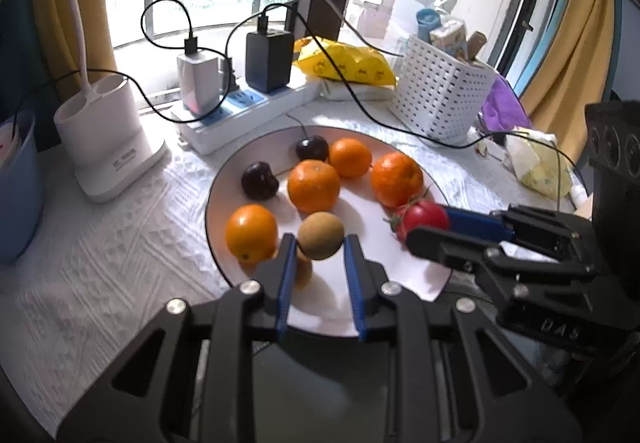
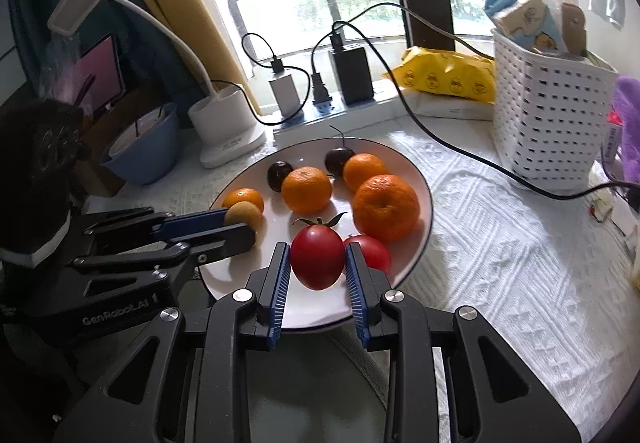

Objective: Organize fruits
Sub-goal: 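Carry the kiwi and tomato over the white bowl with both grippers, then lower the kiwi and tomato into the bowl and open both grippers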

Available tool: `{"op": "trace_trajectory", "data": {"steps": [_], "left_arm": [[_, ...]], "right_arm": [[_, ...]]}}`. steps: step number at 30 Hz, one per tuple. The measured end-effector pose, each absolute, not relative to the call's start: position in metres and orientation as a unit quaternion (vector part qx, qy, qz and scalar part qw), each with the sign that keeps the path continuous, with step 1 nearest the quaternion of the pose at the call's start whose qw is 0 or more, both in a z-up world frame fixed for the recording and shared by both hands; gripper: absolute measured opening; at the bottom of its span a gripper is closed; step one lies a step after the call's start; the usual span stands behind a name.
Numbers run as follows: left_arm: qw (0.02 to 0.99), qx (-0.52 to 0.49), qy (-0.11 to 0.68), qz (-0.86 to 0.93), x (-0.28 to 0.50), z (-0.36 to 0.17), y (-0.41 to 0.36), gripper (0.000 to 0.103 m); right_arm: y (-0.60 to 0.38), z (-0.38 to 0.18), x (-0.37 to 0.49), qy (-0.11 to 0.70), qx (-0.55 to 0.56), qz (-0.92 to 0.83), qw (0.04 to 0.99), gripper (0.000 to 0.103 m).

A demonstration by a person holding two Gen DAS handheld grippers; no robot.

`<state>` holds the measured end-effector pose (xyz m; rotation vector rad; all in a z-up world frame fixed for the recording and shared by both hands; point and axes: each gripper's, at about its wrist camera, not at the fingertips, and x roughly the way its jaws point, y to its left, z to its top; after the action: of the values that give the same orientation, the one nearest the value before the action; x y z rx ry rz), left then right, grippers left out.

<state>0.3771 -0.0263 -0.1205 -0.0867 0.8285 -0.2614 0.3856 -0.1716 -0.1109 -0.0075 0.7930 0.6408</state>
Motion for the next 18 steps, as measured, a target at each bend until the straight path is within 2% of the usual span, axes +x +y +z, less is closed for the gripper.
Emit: {"op": "trace_trajectory", "data": {"steps": [18], "left_arm": [[0.912, -0.071, 0.389, -0.105, 0.367, -0.11, 0.005, 0.026]], "right_arm": [[-0.147, -0.112, 0.386, 0.388, -0.039, 0.306, 0.868, 0.03]]}}
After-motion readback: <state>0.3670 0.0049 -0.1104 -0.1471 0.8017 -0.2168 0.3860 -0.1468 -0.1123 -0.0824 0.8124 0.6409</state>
